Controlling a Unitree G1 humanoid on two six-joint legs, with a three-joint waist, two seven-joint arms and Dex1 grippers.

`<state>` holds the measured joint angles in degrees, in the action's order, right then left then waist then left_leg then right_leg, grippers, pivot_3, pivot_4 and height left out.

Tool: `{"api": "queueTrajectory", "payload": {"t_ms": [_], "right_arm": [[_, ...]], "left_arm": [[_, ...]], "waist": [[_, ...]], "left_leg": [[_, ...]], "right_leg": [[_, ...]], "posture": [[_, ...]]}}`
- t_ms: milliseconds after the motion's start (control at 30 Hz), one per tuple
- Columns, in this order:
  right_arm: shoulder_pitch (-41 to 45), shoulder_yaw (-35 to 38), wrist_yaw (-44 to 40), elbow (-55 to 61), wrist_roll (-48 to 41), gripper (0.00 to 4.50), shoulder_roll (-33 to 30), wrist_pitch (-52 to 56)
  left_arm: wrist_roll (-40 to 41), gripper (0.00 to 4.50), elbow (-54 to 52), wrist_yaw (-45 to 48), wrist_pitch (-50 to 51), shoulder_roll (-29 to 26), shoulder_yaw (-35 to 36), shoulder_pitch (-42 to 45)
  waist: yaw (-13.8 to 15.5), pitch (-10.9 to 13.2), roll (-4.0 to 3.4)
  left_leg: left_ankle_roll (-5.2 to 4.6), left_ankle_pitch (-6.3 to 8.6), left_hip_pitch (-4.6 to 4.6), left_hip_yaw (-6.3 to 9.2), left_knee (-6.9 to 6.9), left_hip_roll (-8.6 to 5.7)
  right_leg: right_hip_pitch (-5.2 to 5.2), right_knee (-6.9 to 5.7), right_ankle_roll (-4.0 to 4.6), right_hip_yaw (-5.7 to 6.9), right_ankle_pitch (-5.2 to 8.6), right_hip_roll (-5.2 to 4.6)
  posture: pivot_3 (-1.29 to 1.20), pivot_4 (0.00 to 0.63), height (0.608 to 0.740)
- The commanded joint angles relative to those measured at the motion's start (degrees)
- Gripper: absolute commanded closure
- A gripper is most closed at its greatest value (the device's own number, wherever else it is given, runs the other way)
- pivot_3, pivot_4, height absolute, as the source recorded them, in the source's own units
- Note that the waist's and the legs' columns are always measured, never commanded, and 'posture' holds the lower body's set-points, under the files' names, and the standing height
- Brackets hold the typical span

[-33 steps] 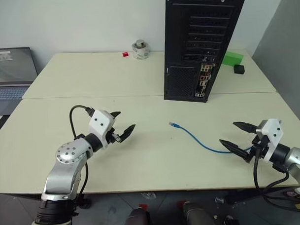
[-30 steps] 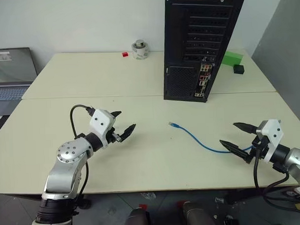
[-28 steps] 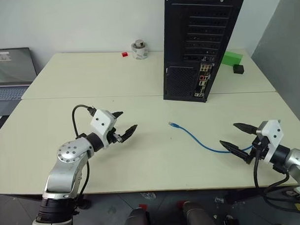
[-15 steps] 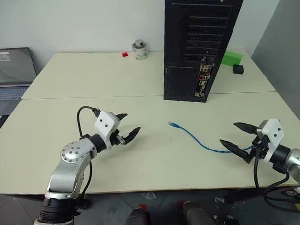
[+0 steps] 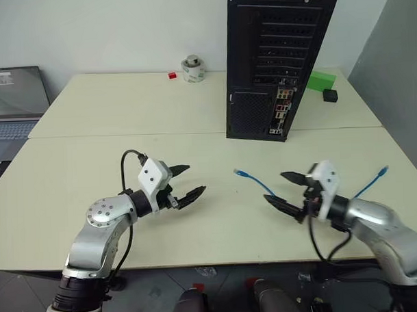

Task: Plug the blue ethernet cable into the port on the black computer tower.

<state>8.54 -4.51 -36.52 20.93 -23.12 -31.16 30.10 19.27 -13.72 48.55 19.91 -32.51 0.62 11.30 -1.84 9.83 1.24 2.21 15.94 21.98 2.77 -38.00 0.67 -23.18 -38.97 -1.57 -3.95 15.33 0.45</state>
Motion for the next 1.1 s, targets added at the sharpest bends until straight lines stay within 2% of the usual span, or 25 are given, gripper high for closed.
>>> {"api": "queueTrajectory", "payload": {"t_ms": [33,267,367,867,933,1100], "right_arm": [[5.85,-5.50,1.48,-8.78,6.91,0.01,4.12,-5.88],[15.85,-8.58,2.43,-27.30,14.33,0.01,10.49,-13.22],[17.88,-8.87,2.18,-31.80,16.42,0.46,10.72,-13.97],[16.81,-8.15,0.82,-29.50,19.15,4.16,8.77,-12.93],[17.04,-8.41,0.01,-28.15,19.15,4.45,8.51,-13.30],[16.73,-9.63,-4.24,-22.24,18.57,4.45,7.11,-12.96]], "left_arm": [[-0.20,0.46,-1.28,1.03,-0.26,-1.24,-0.77,0.43],[-1.82,0.46,0.42,0.72,-1.54,-1.40,-1.86,1.72],[-2.63,0.46,1.26,0.42,-1.96,-1.19,-2.17,2.39],[-4.23,0.46,4.27,-0.25,-3.44,0.70,-3.50,4.72],[-4.40,0.46,5.35,-0.25,-3.82,1.10,-3.69,5.59],[-4.80,0.46,8.00,1.21,-5.50,1.07,-4.51,7.18]], "waist": [[-0.01,0.00,0.13],[-0.02,0.04,0.15],[0.14,0.04,0.15],[0.03,0.03,0.15],[0.02,0.03,0.15],[0.00,0.04,0.15]], "left_leg": [[0.00,0.00,0.01,0.00,0.02,-0.01],[0.00,0.00,0.02,-0.01,0.01,0.00],[0.00,0.00,0.04,0.01,0.00,-0.03],[0.00,0.00,0.03,0.04,-0.01,-0.03],[0.00,0.00,0.03,0.04,-0.01,-0.04],[0.00,0.00,0.04,0.04,0.00,-0.03]], "right_leg": [[0.00,0.00,0.00,0.00,0.00,-0.01],[-0.05,-0.01,0.03,0.00,-0.02,-0.01],[-0.05,0.01,0.03,0.03,-0.02,-0.07],[-0.03,-0.02,0.03,0.03,-0.02,-0.07],[-0.03,-0.02,0.03,0.04,-0.02,-0.07],[-0.04,-0.02,0.03,0.04,-0.02,-0.07]], "posture": [[0.00,0.150,0.740],[0.00,0.150,0.740],[0.00,0.150,0.740],[0.00,0.150,0.740],[0.00,0.150,0.740],[0.00,0.150,0.740]]}}
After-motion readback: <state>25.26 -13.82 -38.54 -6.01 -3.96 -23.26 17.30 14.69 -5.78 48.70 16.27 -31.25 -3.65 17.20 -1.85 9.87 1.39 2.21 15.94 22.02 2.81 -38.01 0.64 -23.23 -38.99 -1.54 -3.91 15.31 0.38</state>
